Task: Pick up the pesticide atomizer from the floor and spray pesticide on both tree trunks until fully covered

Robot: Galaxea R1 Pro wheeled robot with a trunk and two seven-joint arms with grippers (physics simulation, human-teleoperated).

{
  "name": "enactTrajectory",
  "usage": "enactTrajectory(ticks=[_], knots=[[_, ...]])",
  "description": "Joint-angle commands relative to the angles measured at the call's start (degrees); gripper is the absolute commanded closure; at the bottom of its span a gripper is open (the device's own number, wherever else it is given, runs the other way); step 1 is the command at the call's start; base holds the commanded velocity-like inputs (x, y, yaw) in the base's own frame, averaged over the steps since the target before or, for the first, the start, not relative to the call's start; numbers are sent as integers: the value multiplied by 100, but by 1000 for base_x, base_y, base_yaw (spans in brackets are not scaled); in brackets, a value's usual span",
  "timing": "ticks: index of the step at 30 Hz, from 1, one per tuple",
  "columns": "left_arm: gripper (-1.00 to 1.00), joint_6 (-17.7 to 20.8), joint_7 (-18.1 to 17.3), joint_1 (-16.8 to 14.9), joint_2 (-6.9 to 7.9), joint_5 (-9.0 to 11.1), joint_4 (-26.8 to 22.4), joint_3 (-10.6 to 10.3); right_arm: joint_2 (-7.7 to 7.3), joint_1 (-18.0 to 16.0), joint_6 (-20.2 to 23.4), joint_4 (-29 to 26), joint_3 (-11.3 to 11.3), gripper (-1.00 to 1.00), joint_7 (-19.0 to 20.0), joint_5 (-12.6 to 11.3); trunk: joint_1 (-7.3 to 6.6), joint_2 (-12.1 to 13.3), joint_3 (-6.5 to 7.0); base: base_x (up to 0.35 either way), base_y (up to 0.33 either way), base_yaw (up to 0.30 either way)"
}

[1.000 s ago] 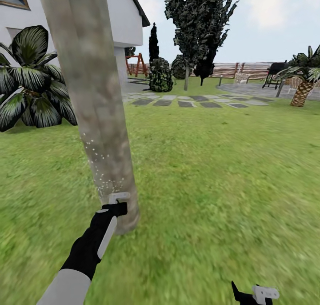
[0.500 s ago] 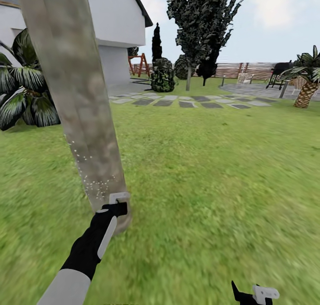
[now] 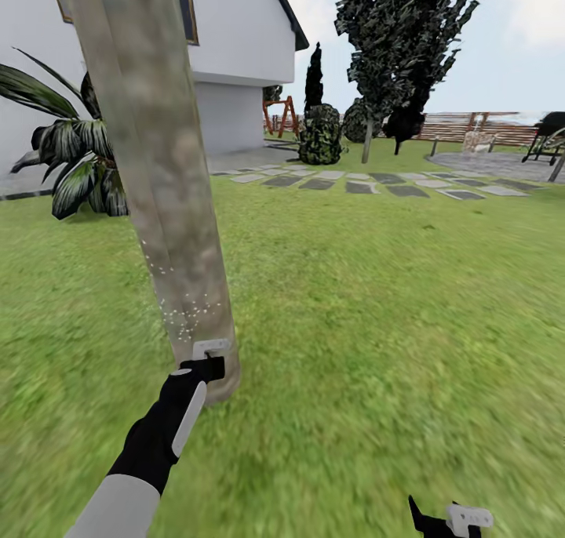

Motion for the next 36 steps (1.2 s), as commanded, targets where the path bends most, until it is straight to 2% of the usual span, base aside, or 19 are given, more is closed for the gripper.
enactTrajectory(ticks=[1,8,20,28,36], knots=[[100,0,0,-1,0,-3,0,0,0,0,0,0,0,-100,0,0,0,0,1,0,-275,179],[100,0,0,-2,0,-11,0,0,0,0,0,0,0,-100,0,0,0,0,1,0,-275,48],[100,0,0,-2,0,-3,0,0,0,0,0,0,0,-100,0,0,0,0,1,63,-275,263],[100,0,0,-2,0,-7,0,1,0,0,0,0,0,-100,0,0,0,0,1,114,-275,45],[100,0,-4,5,48,-19,3,37,0,-2,0,-4,0,-100,0,0,0,0,1,90,-190,257]])
